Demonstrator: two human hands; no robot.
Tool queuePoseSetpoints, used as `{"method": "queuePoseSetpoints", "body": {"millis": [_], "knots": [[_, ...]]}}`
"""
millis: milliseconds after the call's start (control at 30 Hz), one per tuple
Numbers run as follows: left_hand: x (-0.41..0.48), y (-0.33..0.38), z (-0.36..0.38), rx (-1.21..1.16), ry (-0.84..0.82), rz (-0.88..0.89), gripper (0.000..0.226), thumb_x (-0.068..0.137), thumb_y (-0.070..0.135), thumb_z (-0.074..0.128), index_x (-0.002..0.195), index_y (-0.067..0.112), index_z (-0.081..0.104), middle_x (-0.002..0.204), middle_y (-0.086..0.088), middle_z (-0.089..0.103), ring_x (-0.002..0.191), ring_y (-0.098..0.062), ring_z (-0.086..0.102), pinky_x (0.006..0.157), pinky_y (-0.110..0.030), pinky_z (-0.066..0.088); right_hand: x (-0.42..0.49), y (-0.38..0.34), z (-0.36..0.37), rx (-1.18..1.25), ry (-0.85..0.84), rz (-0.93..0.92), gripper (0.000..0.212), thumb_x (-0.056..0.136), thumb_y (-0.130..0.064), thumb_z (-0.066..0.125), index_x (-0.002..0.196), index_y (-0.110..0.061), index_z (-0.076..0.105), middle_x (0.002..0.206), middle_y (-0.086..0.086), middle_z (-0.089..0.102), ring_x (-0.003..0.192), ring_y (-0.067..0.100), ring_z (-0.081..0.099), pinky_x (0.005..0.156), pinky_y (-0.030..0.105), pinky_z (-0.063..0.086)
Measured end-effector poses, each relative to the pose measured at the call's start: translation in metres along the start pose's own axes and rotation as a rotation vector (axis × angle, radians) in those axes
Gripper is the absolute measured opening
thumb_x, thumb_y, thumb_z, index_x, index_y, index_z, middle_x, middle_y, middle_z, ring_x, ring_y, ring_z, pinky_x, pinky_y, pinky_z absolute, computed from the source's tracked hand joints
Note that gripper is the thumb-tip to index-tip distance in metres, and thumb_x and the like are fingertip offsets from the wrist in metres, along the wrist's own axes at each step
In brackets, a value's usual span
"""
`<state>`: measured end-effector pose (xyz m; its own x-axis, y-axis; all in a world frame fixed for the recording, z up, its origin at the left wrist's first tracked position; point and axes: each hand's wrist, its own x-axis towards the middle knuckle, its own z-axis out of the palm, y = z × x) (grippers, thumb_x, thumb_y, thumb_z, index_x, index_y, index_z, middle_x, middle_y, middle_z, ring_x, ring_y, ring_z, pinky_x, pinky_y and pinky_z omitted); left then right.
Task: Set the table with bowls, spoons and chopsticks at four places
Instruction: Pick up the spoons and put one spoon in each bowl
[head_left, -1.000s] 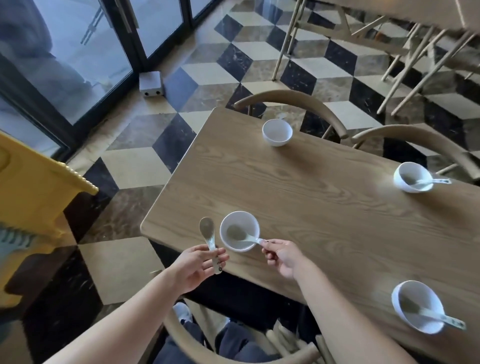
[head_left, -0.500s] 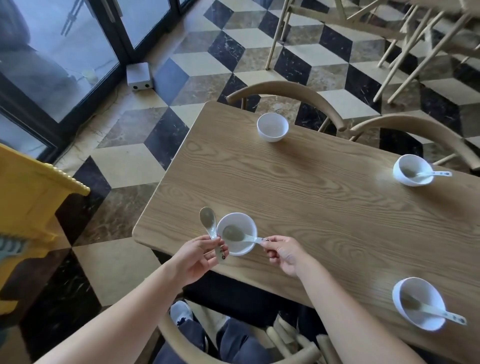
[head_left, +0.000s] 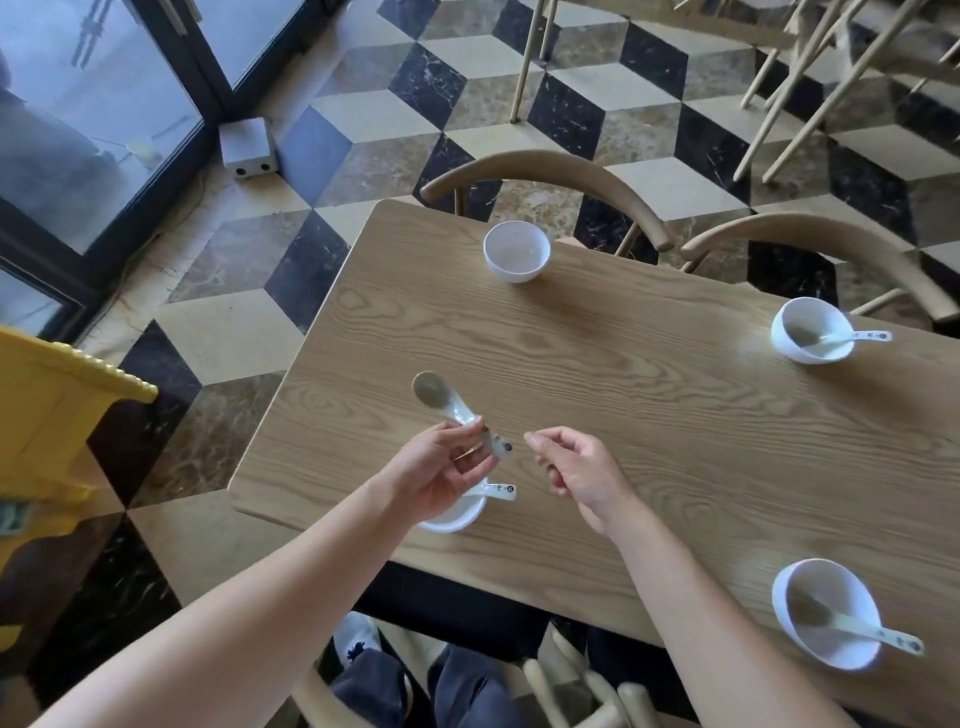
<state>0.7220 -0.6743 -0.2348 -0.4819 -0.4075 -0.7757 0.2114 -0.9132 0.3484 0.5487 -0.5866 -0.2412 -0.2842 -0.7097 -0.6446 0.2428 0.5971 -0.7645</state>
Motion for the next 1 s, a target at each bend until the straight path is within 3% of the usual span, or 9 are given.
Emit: {"method": "queuePoseSetpoints", "body": {"millis": [100, 233, 367, 467, 567, 633, 767, 867, 1000], "knots": [[0.013, -0.003, 0.027, 0.101, -0.032, 0.002, 0.019, 0.087, 0.009, 0.071, 0.078, 0.014, 0.055, 0.087, -0.011, 0.068, 0.079, -0.022, 0.065, 0.065, -0.028, 0.059, 0.003, -0.016, -0.003, 0.112, -0.223, 0.023, 0.007, 0.092, -0.015, 0.066, 0.093, -0.011, 0.071, 0.078, 0.004, 0.070, 0.053, 0.009, 0.052, 0.048, 0.021, 0.036], [0.033, 0.006, 0.048, 0.233, -0.036, 0.042, 0.017, 0.087, 0.016, 0.074, 0.079, 0.015, 0.059, 0.084, -0.008, 0.070, 0.070, -0.016, 0.064, 0.061, -0.024, 0.056, 0.016, -0.032, -0.013, 0.151, -0.205, -0.004, 0.013, 0.093, 0.002, 0.058, 0.089, -0.005, 0.068, 0.070, 0.004, 0.067, 0.050, 0.009, 0.050, 0.049, 0.021, 0.037], [0.065, 0.040, 0.042, 0.863, 0.143, 0.313, 0.024, 0.085, 0.042, 0.075, 0.090, 0.019, 0.073, 0.093, 0.000, 0.072, 0.072, -0.011, 0.065, 0.070, -0.028, 0.056, 0.041, -0.057, -0.038, 0.212, -0.098, -0.017, 0.012, 0.090, -0.006, 0.065, 0.079, -0.009, 0.068, 0.066, 0.003, 0.065, 0.047, 0.007, 0.048, 0.042, 0.017, 0.036], [0.100, 0.073, 0.011, 1.483, 0.455, 0.573, 0.054, 0.085, 0.058, 0.065, 0.122, 0.019, 0.064, 0.130, -0.008, 0.059, 0.116, -0.024, 0.059, 0.102, -0.035, 0.045, 0.069, -0.079, -0.059, 0.249, -0.007, -0.052, 0.007, 0.087, -0.009, 0.069, 0.081, -0.006, 0.068, 0.064, 0.004, 0.063, 0.046, 0.007, 0.047, 0.039, 0.016, 0.034], [0.140, 0.096, -0.023, 1.862, 0.599, 0.458, 0.091, 0.086, 0.074, 0.044, 0.158, 0.025, 0.016, 0.165, -0.017, 0.001, 0.150, -0.040, 0.009, 0.121, -0.048, 0.013, 0.104, -0.104, -0.073, 0.255, 0.021, -0.106, 0.014, 0.085, -0.015, 0.071, 0.087, -0.001, 0.068, 0.062, 0.002, 0.062, 0.047, 0.007, 0.046, 0.039, 0.016, 0.031], [0.165, 0.103, -0.035, 1.970, 0.634, 0.397, 0.093, 0.085, 0.080, 0.032, 0.158, 0.033, 0.001, 0.166, -0.013, -0.013, 0.151, -0.044, -0.008, 0.120, -0.058, 0.005, 0.127, -0.122, -0.078, 0.238, 0.006, -0.139, 0.022, 0.080, -0.023, 0.073, 0.086, -0.002, 0.070, 0.063, 0.001, 0.062, 0.049, 0.008, 0.046, 0.040, 0.016, 0.032], [0.198, 0.100, -0.041, 2.016, 0.678, 0.452, 0.091, 0.083, 0.084, 0.020, 0.158, 0.038, 0.000, 0.167, -0.009, -0.012, 0.150, -0.043, -0.017, 0.117, -0.066, -0.007, 0.171, -0.147, -0.085, 0.252, -0.041, -0.175, 0.029, 0.077, -0.031, 0.074, 0.089, -0.005, 0.071, 0.065, 0.000, 0.061, 0.052, 0.008, 0.047, 0.043, 0.017, 0.033], [0.202, 0.094, -0.049, 1.997, 0.762, 0.575, 0.088, 0.081, 0.086, 0.010, 0.157, 0.042, 0.008, 0.169, -0.005, -0.004, 0.152, -0.038, -0.013, 0.118, -0.062, -0.007, 0.200, -0.158, -0.084, 0.280, -0.077, -0.154, 0.026, 0.085, -0.029, 0.069, 0.090, -0.004, 0.071, 0.065, 0.000, 0.059, 0.053, 0.009, 0.048, 0.043, 0.018, 0.033], [0.205, 0.092, -0.052, 1.954, 0.787, 0.660, 0.084, 0.082, 0.085, 0.018, 0.156, 0.044, 0.015, 0.169, -0.004, 0.002, 0.153, -0.037, -0.007, 0.119, -0.061, -0.001, 0.236, -0.161, -0.076, 0.272, -0.072, -0.124, 0.025, 0.097, -0.025, 0.057, 0.091, -0.003, 0.066, 0.063, 0.002, 0.054, 0.054, 0.013, 0.046, 0.044, 0.021, 0.031]]}}
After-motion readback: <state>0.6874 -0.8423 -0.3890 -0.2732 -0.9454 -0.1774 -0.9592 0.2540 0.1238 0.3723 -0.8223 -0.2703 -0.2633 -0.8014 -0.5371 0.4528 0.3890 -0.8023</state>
